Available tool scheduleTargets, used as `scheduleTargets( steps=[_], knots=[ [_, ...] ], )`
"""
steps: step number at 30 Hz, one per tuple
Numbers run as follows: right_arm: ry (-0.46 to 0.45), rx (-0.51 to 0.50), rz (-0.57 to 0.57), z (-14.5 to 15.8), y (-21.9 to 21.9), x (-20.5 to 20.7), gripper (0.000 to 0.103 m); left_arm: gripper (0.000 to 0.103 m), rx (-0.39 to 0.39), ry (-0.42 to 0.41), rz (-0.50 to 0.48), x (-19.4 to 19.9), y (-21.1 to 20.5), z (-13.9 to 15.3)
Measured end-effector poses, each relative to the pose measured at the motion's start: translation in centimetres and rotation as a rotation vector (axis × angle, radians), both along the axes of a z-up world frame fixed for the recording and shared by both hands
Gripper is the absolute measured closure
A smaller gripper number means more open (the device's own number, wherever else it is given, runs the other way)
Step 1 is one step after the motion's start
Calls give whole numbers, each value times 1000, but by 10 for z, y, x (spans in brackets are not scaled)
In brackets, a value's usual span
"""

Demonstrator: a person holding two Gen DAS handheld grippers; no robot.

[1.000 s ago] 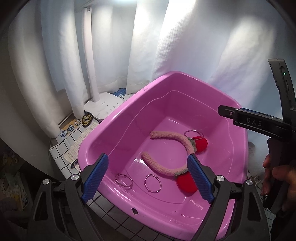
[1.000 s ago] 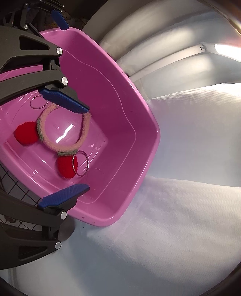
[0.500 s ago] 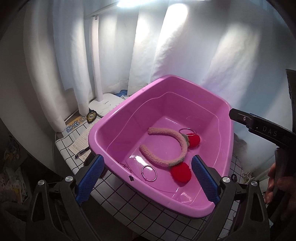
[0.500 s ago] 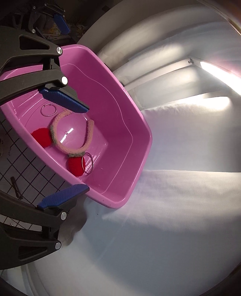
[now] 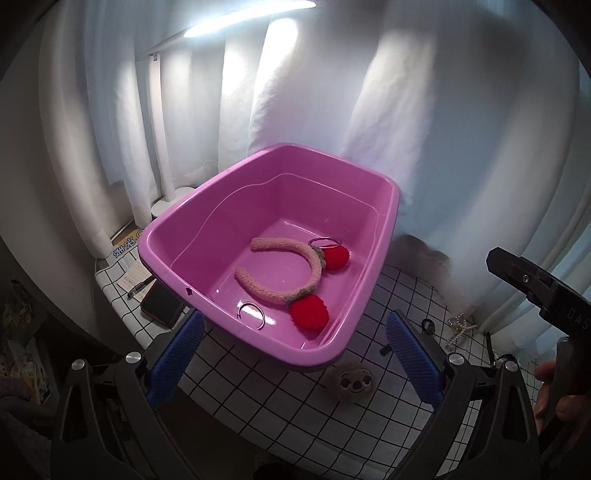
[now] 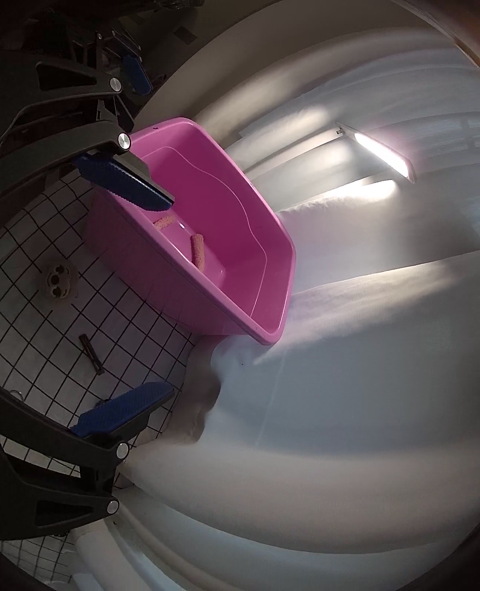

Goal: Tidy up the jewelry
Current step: 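Move the left tool to the black lanyard while the right tool approaches the black watch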

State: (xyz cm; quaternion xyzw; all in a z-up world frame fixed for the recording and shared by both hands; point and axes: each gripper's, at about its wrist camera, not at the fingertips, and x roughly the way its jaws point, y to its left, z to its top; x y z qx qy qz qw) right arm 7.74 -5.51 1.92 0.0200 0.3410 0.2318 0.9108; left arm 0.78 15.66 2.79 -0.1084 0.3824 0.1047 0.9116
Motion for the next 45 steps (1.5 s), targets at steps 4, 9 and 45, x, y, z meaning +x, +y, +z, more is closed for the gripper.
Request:
scheduleTargets(
  steps=[4, 9, 45],
  knots=[
    [24, 1, -79, -14, -51, -27, 11, 6, 2, -11, -18, -14, -28, -2],
    [69, -7, -128, -42, -113, -62, 11, 6, -21, -2, -29, -31, -65, -12],
    [256, -65, -208, -194, -273, -92, 11, 6, -47, 146, -78, -64, -234, -153]
  ],
)
